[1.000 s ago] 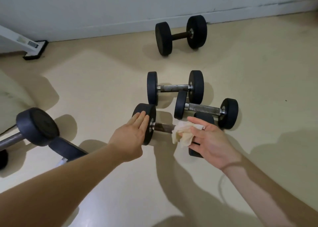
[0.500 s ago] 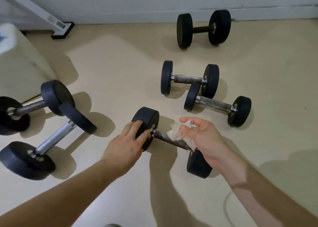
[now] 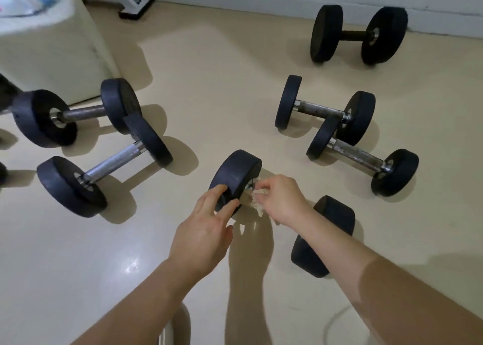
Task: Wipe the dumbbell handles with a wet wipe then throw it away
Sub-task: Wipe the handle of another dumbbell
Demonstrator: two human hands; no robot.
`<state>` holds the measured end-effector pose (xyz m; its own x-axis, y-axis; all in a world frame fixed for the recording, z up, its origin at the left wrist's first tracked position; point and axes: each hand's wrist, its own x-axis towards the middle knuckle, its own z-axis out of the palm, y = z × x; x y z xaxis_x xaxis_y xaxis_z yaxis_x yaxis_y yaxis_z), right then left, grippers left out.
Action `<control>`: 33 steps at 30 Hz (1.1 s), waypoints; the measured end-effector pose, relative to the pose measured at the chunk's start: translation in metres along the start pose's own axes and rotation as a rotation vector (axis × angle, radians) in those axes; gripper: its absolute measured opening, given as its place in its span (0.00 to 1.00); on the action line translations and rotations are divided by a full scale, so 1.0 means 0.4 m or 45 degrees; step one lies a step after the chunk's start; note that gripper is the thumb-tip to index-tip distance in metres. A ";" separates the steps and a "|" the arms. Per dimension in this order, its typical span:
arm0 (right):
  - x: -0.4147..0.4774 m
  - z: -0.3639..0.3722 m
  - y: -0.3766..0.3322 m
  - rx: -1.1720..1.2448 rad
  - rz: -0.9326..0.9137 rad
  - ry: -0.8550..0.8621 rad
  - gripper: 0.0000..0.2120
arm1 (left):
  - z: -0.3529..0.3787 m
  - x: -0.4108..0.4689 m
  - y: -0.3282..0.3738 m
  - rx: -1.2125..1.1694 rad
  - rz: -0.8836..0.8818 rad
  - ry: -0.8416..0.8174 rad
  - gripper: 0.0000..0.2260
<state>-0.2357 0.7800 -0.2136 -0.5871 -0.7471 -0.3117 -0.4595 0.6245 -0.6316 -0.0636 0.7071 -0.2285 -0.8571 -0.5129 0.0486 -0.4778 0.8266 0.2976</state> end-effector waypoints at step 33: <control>0.027 0.037 0.005 -0.708 -0.189 0.150 0.06 | -0.045 0.181 -0.057 -0.028 0.235 -0.034 0.30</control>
<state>-0.2331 0.7699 -0.2287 -0.5452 -0.8253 -0.1471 -0.8044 0.5644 -0.1855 -0.1115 0.6469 -0.2146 -0.9348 -0.3462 0.0788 -0.3077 0.9008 0.3065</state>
